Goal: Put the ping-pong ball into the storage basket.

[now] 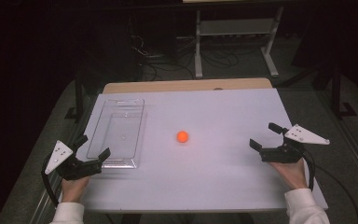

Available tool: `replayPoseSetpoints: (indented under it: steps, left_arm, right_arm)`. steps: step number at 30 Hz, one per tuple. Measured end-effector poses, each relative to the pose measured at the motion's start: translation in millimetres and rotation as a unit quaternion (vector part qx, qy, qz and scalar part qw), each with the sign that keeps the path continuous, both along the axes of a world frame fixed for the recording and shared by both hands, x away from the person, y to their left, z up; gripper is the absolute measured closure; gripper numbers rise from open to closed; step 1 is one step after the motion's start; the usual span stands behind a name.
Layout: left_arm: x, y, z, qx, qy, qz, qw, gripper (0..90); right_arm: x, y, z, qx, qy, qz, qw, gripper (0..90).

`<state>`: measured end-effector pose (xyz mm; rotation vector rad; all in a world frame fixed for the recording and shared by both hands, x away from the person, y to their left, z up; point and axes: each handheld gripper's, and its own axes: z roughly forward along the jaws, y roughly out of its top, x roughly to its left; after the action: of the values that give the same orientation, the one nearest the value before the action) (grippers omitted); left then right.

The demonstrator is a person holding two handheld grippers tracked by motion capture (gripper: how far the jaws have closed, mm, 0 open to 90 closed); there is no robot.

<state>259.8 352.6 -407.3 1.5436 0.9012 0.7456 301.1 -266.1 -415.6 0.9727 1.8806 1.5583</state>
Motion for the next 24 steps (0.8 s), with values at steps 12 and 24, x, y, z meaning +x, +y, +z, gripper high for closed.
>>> replayPoseSetpoints:
  steps: [12,24]
  left_arm:
    - [-3.2,-1.7,10.5,0.008,-0.003,-0.007,0.9999,0.0]
    - [2.0,-2.4,19.9,0.029,0.008,-0.012,0.9995,0.0]
  right_arm:
    - [-1.5,0.6,0.1,-0.007,0.0,-0.005,1.0,0.0]
    - [-2.6,1.3,-0.2,-0.013,-0.001,-0.007,0.9999,0.0]
